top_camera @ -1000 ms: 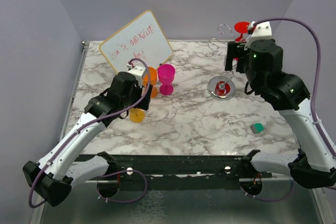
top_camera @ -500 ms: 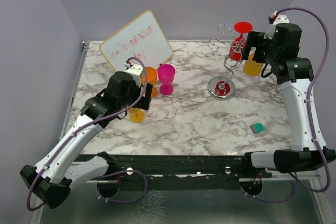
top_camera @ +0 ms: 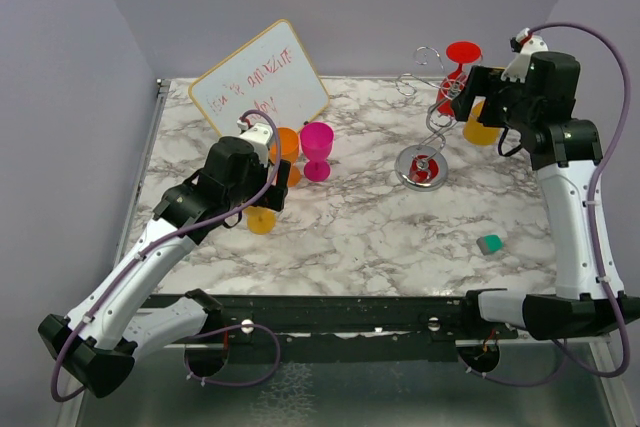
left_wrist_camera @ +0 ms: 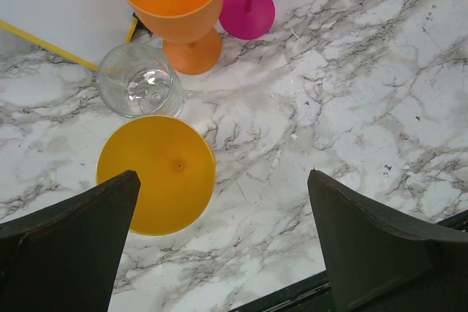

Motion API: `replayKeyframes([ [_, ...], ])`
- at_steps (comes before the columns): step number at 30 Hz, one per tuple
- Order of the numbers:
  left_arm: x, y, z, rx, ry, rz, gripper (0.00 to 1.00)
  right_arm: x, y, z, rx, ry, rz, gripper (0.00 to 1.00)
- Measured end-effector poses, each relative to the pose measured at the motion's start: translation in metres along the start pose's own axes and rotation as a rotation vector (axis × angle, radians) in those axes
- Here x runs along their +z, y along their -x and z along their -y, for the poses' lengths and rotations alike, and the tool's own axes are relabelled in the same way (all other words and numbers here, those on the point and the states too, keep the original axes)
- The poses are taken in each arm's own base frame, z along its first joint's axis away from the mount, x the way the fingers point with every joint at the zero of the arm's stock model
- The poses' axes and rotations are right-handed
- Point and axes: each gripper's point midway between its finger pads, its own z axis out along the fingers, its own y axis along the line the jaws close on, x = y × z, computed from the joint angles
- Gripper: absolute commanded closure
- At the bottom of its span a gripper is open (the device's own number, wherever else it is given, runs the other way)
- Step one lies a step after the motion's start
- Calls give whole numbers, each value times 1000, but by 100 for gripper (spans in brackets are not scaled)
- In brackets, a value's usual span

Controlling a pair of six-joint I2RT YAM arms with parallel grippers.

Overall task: Take the wine glass off the wine glass rack
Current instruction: Adjust the wine rack at the center of the board.

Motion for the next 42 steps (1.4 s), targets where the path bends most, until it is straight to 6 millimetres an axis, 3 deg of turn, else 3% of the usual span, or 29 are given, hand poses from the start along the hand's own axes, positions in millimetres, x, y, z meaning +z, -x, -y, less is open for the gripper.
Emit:
replayKeyframes([
  [12, -3, 5, 1, -1, -2, 11, 1, -10, 0, -9, 5, 46, 5, 6],
  [26, -5, 9, 1, -2, -4, 20, 1, -7, 2, 15, -19, -86, 18, 5],
  [32, -5, 9, 1, -2, -5, 20, 1, -4, -14, 1, -10, 8, -23, 5],
  [42, -5, 8, 3, -2, -17, 17, 1, -16, -21, -18, 16, 110, -49, 5],
])
